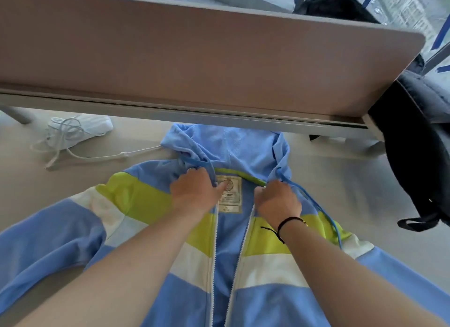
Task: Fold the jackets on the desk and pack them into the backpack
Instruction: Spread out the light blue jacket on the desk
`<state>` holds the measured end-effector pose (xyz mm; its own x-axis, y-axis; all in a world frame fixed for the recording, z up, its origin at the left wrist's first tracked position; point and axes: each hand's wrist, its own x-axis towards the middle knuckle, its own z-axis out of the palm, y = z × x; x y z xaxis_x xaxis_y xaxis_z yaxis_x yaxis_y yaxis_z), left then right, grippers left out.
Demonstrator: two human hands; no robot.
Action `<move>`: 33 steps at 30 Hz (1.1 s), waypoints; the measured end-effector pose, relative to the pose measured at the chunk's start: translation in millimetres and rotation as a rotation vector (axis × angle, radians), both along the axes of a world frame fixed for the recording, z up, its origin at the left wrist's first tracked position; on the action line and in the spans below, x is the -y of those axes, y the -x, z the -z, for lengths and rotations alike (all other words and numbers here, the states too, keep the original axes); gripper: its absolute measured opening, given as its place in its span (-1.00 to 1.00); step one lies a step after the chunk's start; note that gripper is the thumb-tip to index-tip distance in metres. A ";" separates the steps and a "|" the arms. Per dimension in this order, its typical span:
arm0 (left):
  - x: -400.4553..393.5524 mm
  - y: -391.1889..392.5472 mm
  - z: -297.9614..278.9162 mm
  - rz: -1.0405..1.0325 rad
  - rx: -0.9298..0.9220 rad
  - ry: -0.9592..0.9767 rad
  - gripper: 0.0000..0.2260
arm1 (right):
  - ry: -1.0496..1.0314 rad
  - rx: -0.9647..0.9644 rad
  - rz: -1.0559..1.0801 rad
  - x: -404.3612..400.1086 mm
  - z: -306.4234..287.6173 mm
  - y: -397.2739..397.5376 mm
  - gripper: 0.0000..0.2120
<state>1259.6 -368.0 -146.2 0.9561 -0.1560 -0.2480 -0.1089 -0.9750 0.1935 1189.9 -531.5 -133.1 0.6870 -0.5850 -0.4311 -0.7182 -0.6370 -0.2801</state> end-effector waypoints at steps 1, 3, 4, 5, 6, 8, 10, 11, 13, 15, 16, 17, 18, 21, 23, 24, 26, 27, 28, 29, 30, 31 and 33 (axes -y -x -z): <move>0.6 -1.2 1.8 0.006 -0.003 0.004 -0.57 | -0.037 0.059 0.050 -0.7 -2.1 -0.2 -0.79; -2.1 -3.3 1.1 -0.005 -0.046 0.047 -0.64 | -0.071 0.301 0.100 -9.4 -13.1 -2.7 -0.72; -4.7 -4.4 -0.7 -0.038 -0.079 0.117 -0.67 | -0.073 0.445 0.099 -18.1 -19.0 -4.8 -0.68; -8.1 -5.2 -1.8 -0.088 -0.100 0.239 -0.69 | -0.080 0.572 0.079 -28.7 -24.8 -7.9 -0.64; -11.4 -4.9 -4.2 -0.141 -0.083 0.394 -0.71 | -0.092 0.656 0.034 -39.4 -25.7 -11.8 -0.63; -16.6 -3.9 -11.8 -0.201 0.072 0.692 -0.68 | -0.135 0.594 -0.085 -53.7 -11.9 -20.7 -0.69; -19.0 -5.2 -9.2 -0.133 0.195 0.731 -0.65 | -0.200 0.481 -0.199 -54.6 15.1 -22.5 -0.75; -18.1 -6.7 -4.6 -0.070 0.218 0.692 -0.66 | -0.215 0.485 -0.237 -52.0 25.1 -19.2 -0.79; -16.9 -10.4 13.9 0.036 0.135 0.536 -0.75 | -0.178 0.529 -0.296 -44.6 37.4 -5.7 -0.83; -20.4 -6.0 33.7 0.172 -0.002 0.357 -0.57 | -0.026 0.524 -0.361 -36.7 48.0 13.1 -0.67; -23.7 -1.2 40.5 0.239 -0.026 0.301 -0.45 | 0.061 0.480 -0.382 -32.3 51.9 21.7 -0.60; -26.5 3.1 45.0 0.300 -0.017 0.256 -0.36 | 0.130 0.417 -0.397 -28.3 53.3 28.2 -0.53; -28.9 6.3 48.2 0.346 0.003 0.213 -0.32 | 0.171 0.357 -0.413 -24.6 55.6 32.6 -0.46; -31.9 10.4 50.2 0.382 0.022 0.100 -0.30 | 0.196 0.219 -0.479 -22.1 53.5 30.9 -0.41; -28.7 9.9 51.4 0.376 0.050 0.055 -0.35 | 0.185 0.150 -0.517 -20.9 55.9 28.0 -0.43; -27.0 9.3 53.3 0.367 0.073 0.046 -0.37 | 0.184 0.147 -0.529 -19.6 57.2 27.8 -0.43; -25.4 7.0 55.4 0.357 0.106 0.037 -0.42 | 0.208 0.164 -0.557 -17.6 57.5 27.8 -0.42; -23.9 4.9 56.9 0.355 0.123 0.028 -0.43 | 0.227 0.172 -0.571 -16.2 58.4 27.0 -0.41; -22.4 1.9 58.2 0.353 0.135 0.021 -0.44 | 0.240 0.178 -0.584 -14.6 59.0 25.0 -0.39; -20.4 -1.7 58.7 0.348 0.139 0.017 -0.45 | 0.249 0.174 -0.587 -12.7 58.2 21.4 -0.37; -18.1 -6.0 58.8 0.342 0.138 0.013 -0.46 | 0.250 0.170 -0.582 -10.4 57.5 16.6 -0.35; -16.0 -10.9 57.7 0.333 0.134 0.010 -0.46 | 0.243 0.161 -0.581 -7.7 56.0 10.2 -0.34; -10.7 -21.7 53.7 0.317 0.096 -0.008 -0.47 | 0.211 0.136 -0.589 -0.3 52.3 -3.9 -0.32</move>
<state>1281.3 -357.2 -200.0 0.8795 -0.4478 -0.1613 -0.4245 -0.8912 0.1596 1193.7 -531.2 -185.4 0.9596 -0.1558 -0.2341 -0.1980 -0.9655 -0.1693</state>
